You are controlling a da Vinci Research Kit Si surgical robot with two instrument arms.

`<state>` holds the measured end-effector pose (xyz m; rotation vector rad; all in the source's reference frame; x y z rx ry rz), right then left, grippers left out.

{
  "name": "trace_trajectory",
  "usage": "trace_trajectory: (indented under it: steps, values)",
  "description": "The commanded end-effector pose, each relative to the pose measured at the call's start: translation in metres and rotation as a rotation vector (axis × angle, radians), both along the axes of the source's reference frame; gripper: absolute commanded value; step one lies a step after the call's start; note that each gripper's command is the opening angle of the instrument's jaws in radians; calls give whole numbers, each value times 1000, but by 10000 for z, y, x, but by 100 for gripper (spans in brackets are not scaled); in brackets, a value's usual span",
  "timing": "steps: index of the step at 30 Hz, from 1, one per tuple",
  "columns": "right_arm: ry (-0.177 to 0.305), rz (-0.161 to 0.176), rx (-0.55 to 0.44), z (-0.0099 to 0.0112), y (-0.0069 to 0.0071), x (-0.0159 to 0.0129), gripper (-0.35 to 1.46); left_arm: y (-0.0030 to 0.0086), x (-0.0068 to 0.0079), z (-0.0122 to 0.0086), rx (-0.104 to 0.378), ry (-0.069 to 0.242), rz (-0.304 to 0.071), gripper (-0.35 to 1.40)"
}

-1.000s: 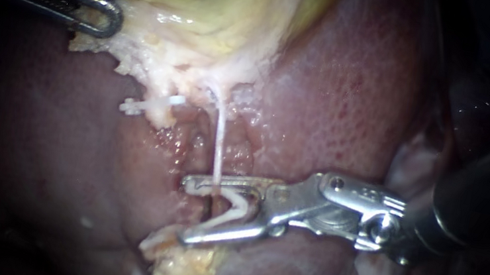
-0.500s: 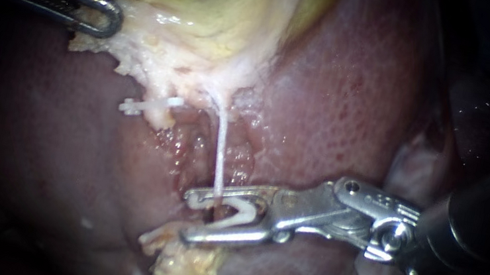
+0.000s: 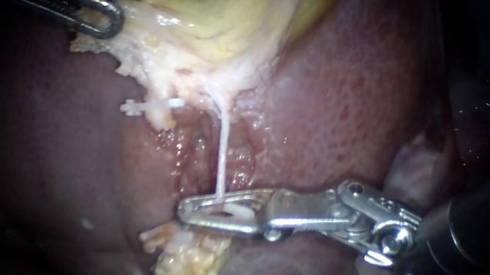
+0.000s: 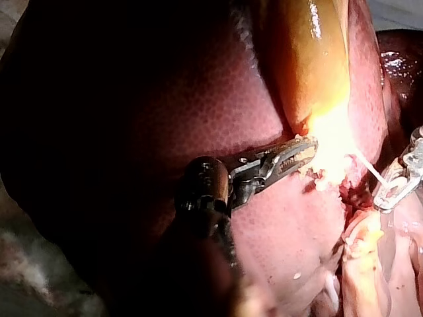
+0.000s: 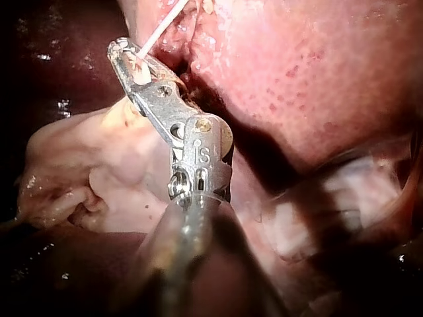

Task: Clipping first clip right tube

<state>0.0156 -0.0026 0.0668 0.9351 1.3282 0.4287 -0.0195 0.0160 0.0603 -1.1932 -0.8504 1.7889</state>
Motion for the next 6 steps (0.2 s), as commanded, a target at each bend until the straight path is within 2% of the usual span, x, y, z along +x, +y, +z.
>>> trace_trajectory:
  steps: [1, 6]
  values:
    - [0, 0, 1, 1, -1, 1, -35, 0, 0, 0, 0, 0, 0, -35]
    - [-5, 1, 9, 4, -5, 3, -35, 0, 0, 0, 0, 0, 0, -35]
